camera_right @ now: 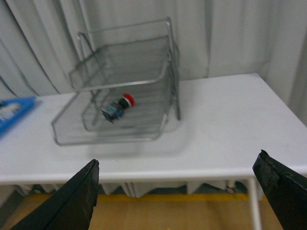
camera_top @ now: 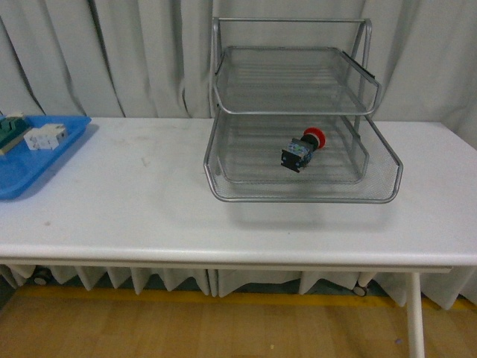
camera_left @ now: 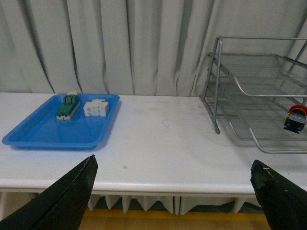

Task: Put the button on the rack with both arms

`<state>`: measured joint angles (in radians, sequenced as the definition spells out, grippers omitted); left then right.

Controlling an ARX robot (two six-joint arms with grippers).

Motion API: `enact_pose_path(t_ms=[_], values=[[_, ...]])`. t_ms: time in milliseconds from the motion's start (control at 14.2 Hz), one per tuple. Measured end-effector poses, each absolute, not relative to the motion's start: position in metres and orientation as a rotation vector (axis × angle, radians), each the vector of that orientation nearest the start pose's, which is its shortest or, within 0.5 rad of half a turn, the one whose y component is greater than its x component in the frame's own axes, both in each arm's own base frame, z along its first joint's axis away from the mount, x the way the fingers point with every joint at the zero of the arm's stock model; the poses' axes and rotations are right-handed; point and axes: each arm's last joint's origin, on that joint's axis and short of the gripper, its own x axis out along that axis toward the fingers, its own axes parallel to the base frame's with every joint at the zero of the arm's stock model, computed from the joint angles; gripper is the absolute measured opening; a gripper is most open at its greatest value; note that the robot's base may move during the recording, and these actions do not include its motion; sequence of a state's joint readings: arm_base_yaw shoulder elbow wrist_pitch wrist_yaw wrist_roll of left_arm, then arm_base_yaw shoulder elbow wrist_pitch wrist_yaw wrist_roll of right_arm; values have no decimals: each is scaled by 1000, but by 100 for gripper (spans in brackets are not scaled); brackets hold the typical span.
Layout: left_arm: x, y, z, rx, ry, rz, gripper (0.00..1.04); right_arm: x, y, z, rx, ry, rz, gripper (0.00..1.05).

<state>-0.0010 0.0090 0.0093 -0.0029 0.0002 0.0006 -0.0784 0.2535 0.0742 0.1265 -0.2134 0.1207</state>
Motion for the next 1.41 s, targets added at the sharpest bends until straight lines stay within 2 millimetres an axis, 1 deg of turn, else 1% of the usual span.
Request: enact_pose_path(t_ms=[70,141,211,281,352,422,563,633,704,844,915,1055,1126,1196,1266,1337,1407], values=[[98,0,166,1,3,-2,98,125,-1,200,163,7,162,98],[98,0,166,1,3,0,98,146,0,225,198,-59,184,98],[98,0,166,1,2,0,98,184,1,249,264,-94,179,98],[98,0,166,1,3,-1,98,232,8,259,323,-36,169,98],[98,0,166,1,3,-1,98,266,14,254,357,57,147,98],[98,0,166,1,3,-1,98,302,23,243,377,163,138,98],[98,0,166,1,3,-1,98,351,47,229,385,308,138,98],[98,0,166,1,3,-1,98,366,61,224,382,373,158,98],[98,0,166,1,3,-1,98,373,78,215,368,447,180,96],[98,0,166,1,2,-1,98,375,99,199,327,569,215,73],[98,0,166,1,3,-1,98,372,106,195,303,610,239,58],[98,0,166,1,3,-1,98,368,114,194,264,651,280,31],[98,0,166,1,3,-1,98,368,118,188,242,678,296,18],[98,0,166,0,3,-1,98,367,120,178,222,718,306,5],[98,0,166,1,3,-1,98,364,123,168,205,753,319,2],[98,0,166,1,3,-1,98,364,123,163,199,769,320,2],[98,0,166,1,3,-1,98,359,127,152,172,808,332,2]])
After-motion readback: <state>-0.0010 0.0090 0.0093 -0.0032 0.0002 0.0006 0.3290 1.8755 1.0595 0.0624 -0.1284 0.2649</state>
